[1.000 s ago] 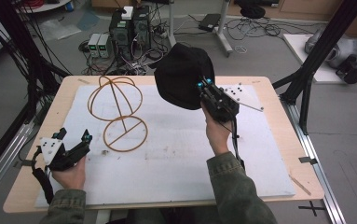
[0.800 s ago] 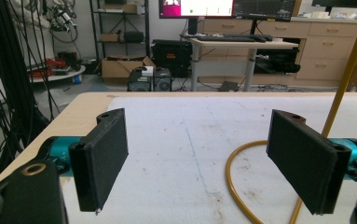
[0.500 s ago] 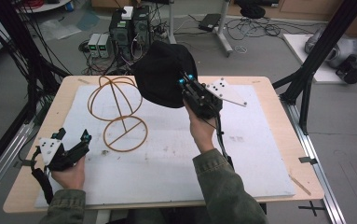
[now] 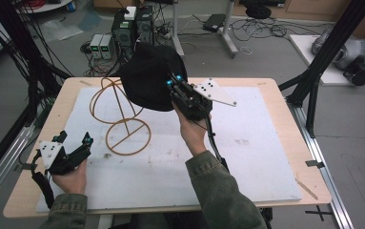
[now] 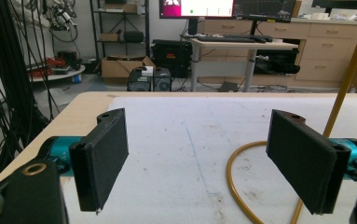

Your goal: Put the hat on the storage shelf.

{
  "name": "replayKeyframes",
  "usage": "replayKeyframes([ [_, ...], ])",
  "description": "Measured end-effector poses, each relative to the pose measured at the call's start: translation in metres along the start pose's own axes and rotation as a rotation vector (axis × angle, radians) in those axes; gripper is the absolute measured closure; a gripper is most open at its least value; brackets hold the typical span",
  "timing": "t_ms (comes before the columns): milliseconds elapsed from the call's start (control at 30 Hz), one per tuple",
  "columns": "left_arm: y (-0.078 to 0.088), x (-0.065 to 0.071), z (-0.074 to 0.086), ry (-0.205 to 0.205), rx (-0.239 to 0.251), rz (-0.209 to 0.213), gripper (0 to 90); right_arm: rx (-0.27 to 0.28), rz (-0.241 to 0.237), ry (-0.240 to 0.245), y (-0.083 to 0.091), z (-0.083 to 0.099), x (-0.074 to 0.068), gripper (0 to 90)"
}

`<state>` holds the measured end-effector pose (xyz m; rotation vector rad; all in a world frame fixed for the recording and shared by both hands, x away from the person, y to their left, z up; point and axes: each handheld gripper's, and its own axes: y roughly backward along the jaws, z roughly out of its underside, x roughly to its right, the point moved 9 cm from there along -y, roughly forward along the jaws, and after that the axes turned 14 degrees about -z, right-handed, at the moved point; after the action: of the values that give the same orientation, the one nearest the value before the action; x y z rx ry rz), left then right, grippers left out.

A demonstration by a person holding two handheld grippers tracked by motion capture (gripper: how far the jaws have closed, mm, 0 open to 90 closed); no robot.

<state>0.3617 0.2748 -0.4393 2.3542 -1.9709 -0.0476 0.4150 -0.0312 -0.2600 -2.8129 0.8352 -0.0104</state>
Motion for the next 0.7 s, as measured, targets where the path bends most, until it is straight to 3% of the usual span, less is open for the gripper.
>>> replayKeyframes([
  [333, 0.000, 0.000, 0.000, 0.002, 0.002, 0.003, 21.0, 0.016, -0.041, -0.002, -0.021, -0.003, -0.019, 87.2],
  [700, 0.000, -0.001, 0.000, 0.004, 0.002, 0.000, 21.0, -0.013, -0.108, 0.003, -0.051, 0.007, -0.044, 87.2],
])
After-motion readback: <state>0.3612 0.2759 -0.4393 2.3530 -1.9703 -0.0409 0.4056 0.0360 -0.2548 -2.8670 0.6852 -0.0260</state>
